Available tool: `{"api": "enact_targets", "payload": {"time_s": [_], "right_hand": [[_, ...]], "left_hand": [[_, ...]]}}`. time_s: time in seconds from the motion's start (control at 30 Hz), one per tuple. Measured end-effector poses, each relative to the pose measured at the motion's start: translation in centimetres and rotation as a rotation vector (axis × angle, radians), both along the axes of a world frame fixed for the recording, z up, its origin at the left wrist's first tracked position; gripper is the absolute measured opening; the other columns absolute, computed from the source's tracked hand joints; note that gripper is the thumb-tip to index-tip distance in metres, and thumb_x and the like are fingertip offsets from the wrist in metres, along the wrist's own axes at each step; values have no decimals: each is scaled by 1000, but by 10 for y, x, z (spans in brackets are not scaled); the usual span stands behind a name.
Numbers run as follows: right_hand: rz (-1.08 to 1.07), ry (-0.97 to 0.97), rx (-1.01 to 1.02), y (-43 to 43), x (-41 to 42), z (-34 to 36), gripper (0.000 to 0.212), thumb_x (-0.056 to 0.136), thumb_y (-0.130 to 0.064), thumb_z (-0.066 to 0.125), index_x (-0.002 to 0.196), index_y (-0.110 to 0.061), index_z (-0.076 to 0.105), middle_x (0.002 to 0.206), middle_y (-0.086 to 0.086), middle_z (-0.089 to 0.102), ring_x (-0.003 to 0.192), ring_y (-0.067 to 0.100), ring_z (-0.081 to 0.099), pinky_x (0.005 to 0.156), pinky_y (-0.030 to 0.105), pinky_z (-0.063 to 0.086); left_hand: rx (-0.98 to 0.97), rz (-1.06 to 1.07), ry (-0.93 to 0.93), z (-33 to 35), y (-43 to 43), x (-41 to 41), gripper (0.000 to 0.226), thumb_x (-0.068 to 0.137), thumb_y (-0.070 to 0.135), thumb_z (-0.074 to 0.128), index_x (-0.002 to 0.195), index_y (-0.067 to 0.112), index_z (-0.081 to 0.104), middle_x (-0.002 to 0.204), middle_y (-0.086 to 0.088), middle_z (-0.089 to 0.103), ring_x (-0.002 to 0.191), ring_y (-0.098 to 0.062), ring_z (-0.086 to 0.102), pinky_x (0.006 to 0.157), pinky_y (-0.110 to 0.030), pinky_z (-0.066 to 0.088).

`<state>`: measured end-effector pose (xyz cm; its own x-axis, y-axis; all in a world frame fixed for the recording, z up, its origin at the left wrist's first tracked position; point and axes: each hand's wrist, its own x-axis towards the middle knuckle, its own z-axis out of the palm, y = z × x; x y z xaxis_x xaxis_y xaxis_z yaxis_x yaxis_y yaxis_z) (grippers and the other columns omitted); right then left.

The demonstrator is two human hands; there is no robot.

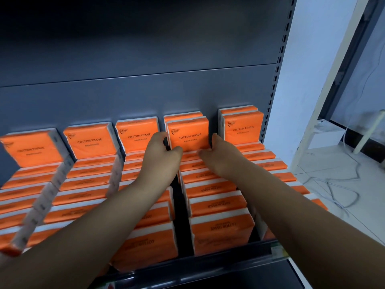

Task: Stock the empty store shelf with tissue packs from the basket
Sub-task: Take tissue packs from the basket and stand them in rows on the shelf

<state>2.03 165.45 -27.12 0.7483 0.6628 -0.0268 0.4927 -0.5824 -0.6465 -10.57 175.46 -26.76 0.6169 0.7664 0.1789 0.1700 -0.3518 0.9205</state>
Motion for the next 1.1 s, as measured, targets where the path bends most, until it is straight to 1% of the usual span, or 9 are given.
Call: {"api": "enact_targets", "payload": {"time_s": [0.1, 0.17, 0.23, 0.3, 0.37, 0.47, 0.6, 0.87, 1.1], "right_hand": [[-11, -83, 60, -3, -9, -2, 24, 104, -42, 47, 109, -19, 54, 94, -1, 65, 85, 18, 64, 68, 35, 51], [8, -131, 80, -4, -15, -7, 30, 104, -48, 42, 110, -22, 56, 95, -2, 66, 87, 19, 66, 78, 40, 56], [19, -218, 93, -7, -24, -10, 41, 101, -56, 34, 111, -23, 56, 101, 1, 66, 95, 24, 65, 86, 47, 56], [17, -331, 128, -8, -33, -11, 59, 97, -61, 26, 124, -19, 58, 123, 7, 64, 118, 32, 59, 101, 51, 50], [28, -429, 158, -6, -46, -6, 70, 100, -59, 26, 145, -11, 53, 153, 15, 49, 145, 35, 40, 119, 50, 34], [102, -510, 192, 7, -78, 9, 70, 106, -54, 30, 155, -6, 42, 164, 17, 35, 154, 32, 27, 128, 44, 18], [243, -564, 250, 42, -142, 22, 84, 97, -62, 14, 156, -8, 39, 164, 14, 37, 153, 30, 30, 125, 48, 24], [710, -519, 359, 106, -350, 17, 76, 100, -60, 25, 161, -13, 31, 169, 5, 29, 157, 24, 22, 126, 37, 8], [1115, -404, 299, 119, -525, -37, 81, 97, -60, 21, 160, -10, 33, 168, 9, 30, 156, 26, 23, 126, 42, 21]], "left_hand": [[380, 88, 91, -2, 3, -3, 9, 98, 30, 56, 106, 32, 54, 108, 7, 60, 98, 1, 58, 77, -12, 45], [640, 73, 222, -6, 7, -5, 45, 99, 47, 46, 134, 19, 52, 139, -5, 55, 135, -23, 48, 109, -37, 44], [774, 95, 345, -4, 4, -11, 67, 101, 54, 34, 155, 14, 39, 166, -9, 33, 155, -33, 25, 125, -48, 26], [872, 114, 404, 0, -1, -23, 69, 101, 53, 28, 158, 15, 36, 170, -9, 26, 157, -36, 20, 127, -52, 21], [959, 149, 439, 4, -5, -41, 68, 102, 53, 27, 158, 16, 39, 169, -8, 29, 157, -36, 21, 125, -55, 23], [1060, 203, 524, 9, 2, -89, 67, 102, 55, 25, 158, 22, 40, 169, -7, 30, 157, -36, 21, 124, -56, 22], [1044, 391, 605, 11, 24, -188, 65, 103, 59, 25, 159, 28, 40, 168, -11, 31, 155, -40, 26, 122, -58, 24], [859, 807, 859, -3, 19, -408, 70, 103, 62, 27, 157, 22, 45, 164, -16, 38, 151, -44, 34, 119, -59, 30], [545, 1004, 1008, -59, -23, -560, 75, 99, 66, 26, 158, 23, 42, 164, -11, 40, 154, -39, 30, 122, -54, 29]]}}
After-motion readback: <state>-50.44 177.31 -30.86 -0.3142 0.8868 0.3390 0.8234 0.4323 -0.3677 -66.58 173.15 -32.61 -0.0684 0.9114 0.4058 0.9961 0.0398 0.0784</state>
